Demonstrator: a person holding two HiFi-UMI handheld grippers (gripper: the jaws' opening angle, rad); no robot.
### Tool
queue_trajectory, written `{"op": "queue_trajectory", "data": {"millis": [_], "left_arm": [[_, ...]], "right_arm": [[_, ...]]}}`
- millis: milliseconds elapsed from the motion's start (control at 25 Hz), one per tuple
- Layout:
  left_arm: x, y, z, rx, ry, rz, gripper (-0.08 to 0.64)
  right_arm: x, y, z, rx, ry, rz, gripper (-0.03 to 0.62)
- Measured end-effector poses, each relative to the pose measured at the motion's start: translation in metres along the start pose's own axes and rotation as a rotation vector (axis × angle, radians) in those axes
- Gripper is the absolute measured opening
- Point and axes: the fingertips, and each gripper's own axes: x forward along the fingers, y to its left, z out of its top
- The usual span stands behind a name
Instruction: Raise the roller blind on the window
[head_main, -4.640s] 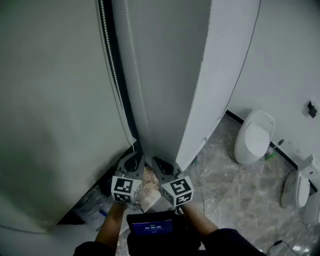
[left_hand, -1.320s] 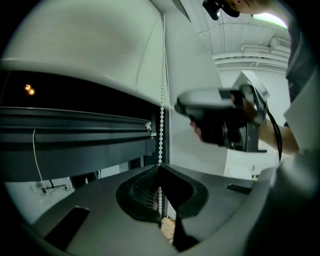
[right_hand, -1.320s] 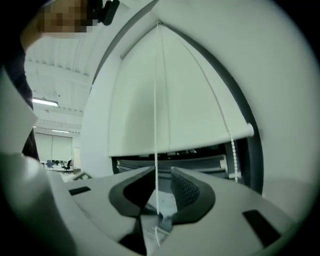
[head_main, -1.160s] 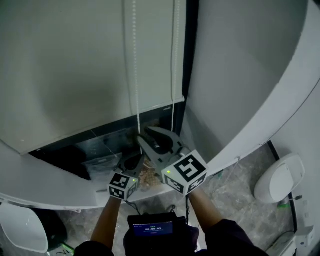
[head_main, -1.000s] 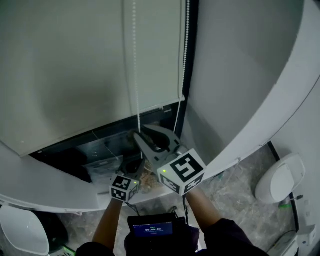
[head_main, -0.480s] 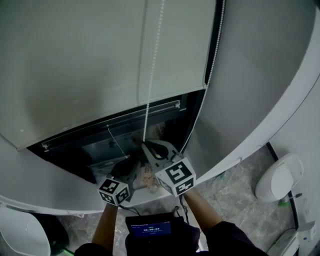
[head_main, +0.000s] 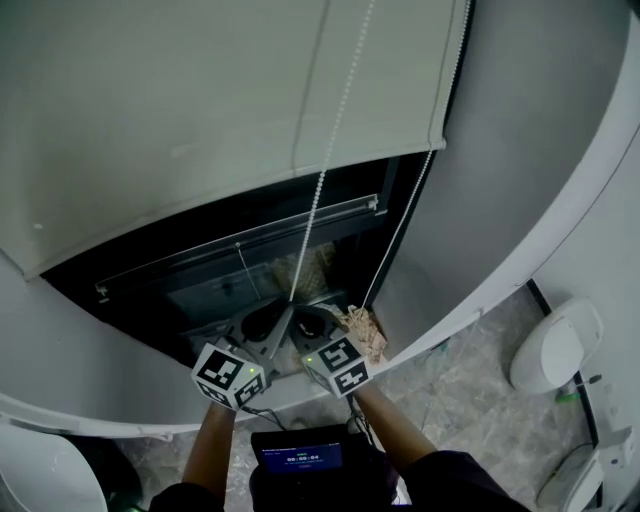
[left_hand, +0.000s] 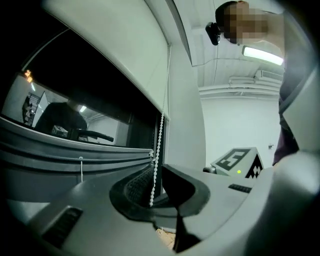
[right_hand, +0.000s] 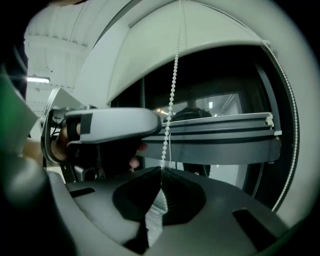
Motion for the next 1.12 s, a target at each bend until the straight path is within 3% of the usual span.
{"op": "queue_trajectory", "data": {"millis": [280, 520, 600, 880, 1120], "left_arm": [[-0.004, 0.006, -0.018, 0.095, 0.08, 0.007, 0.011], [-0.006, 0.018, -0.072, 0.0, 0.138, 0.079, 0.011], [-0.006, 0.022, -0.095, -0.021, 0.19, 0.107, 0.011], [-0.009, 0.022, -0.176, -0.154, 0.329, 0.179, 0.011], [-0.011, 0.025, -0.189, -0.17, 0.358, 0.227, 0.011]], "right_arm": [[0.006, 0.019, -0.028, 0.029, 0.038, -0.017, 0.009], [-0.008, 0.005, -0.087, 0.078, 0.212, -0.004, 0.012], [-0.018, -0.007, -0.074, 0.082, 0.175, -0.011, 0.012], [-0.029, -0.013, 0.043, 0.01, -0.052, 0.073, 0.016], [-0.026, -0.011, 0.059, 0.002, -0.083, 0.087, 0.023]]}}
